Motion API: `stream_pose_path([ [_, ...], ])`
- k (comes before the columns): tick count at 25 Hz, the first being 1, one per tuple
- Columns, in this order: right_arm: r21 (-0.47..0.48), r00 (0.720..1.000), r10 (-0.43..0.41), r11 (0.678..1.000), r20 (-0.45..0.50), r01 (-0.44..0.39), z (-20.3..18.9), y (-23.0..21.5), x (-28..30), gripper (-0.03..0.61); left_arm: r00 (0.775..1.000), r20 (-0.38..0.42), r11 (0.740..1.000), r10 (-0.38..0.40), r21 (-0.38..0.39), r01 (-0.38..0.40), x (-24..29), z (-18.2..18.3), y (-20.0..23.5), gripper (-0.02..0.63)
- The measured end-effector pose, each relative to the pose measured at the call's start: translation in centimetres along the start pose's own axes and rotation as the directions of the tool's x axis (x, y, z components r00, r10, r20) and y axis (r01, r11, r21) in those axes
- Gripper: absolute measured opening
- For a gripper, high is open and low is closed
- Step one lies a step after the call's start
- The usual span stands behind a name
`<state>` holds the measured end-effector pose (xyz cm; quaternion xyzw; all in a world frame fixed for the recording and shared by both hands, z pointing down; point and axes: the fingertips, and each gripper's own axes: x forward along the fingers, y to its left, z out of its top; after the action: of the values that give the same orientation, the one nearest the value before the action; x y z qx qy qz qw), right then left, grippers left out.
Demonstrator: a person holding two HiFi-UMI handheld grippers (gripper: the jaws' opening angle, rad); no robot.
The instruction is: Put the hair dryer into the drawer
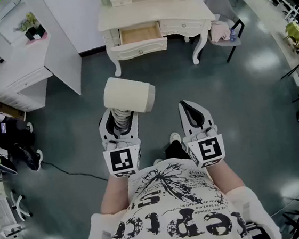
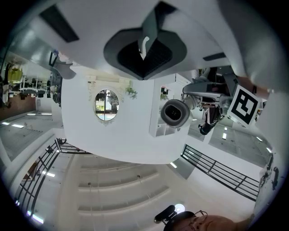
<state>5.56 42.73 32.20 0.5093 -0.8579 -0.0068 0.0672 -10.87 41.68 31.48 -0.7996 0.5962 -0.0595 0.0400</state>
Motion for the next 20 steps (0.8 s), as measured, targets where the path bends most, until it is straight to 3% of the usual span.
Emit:
stream_pose_path([
  [20, 0.036, 0.999, 0.037, 0.999, -0.021, -0.036, -1.1, 1.2, 1.7, 0.017, 1.000, -0.007, 0.999, 0.026, -0.020, -0.027, -0.5, -0.9, 2.1, 0.255],
])
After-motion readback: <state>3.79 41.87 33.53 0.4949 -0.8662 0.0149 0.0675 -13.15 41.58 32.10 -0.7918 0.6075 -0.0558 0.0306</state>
